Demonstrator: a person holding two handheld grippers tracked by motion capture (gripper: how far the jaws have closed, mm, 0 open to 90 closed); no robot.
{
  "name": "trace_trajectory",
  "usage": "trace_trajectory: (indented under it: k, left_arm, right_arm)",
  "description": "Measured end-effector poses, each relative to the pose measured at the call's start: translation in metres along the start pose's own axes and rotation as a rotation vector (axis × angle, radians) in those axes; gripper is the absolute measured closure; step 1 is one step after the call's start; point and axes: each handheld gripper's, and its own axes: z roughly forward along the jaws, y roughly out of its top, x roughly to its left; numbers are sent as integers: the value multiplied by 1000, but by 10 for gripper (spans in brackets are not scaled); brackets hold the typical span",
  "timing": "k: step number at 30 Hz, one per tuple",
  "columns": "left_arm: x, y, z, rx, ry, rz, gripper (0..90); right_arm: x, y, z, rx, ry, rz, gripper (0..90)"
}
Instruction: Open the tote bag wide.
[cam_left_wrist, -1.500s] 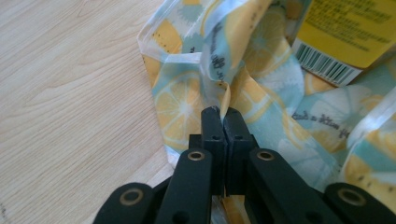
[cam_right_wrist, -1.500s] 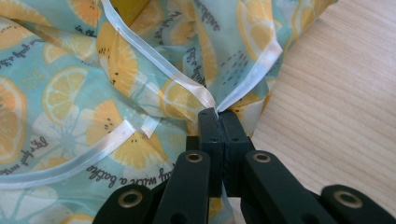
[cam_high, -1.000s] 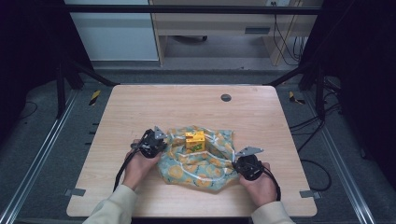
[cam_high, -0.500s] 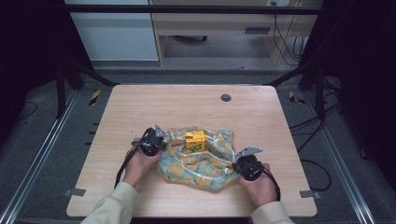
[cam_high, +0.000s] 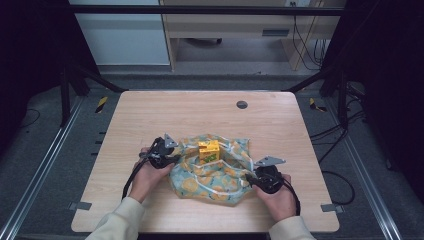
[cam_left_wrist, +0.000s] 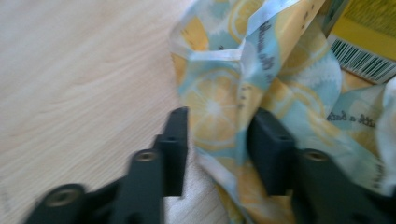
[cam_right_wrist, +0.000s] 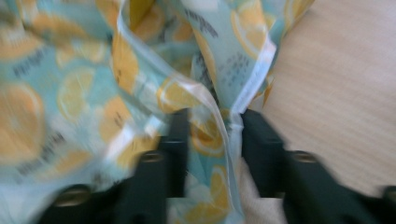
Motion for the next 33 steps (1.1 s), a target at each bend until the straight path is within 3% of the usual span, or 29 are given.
trace_trajectory:
  k: [3,7,9,12,16,21,27,31,33]
  left_arm:
    - [-2,2,-20,-75,16,4,421]
    - [-5,6,-46,-167,26,-3,323]
    - [-4,6,-55,-208,44,-6,295]
    - [1,1,-64,-211,60,-29,238]
    - [10,-9,-66,-182,71,-64,179]
    - [21,-39,-69,-132,67,-94,132]
    - [30,-79,-79,-65,34,-47,43]
    - [38,-102,-72,-25,-9,-83,44]
    - [43,-102,-69,-4,21,-77,48]
  right_arm:
    - [4,6,-10,-101,-7,3,385]
    - [8,12,-28,-255,-68,-19,282]
    - [6,13,-35,-296,-111,-7,236]
    - [-5,10,-42,-313,-171,45,194]
    - [-22,4,-39,-258,-207,109,124]
    - [-36,-4,-31,-169,-209,144,75]
    - [-49,-10,-23,-106,-181,195,74]
    - [-50,-12,-21,-71,-164,218,94]
    - [-49,-13,-21,-56,-156,227,103]
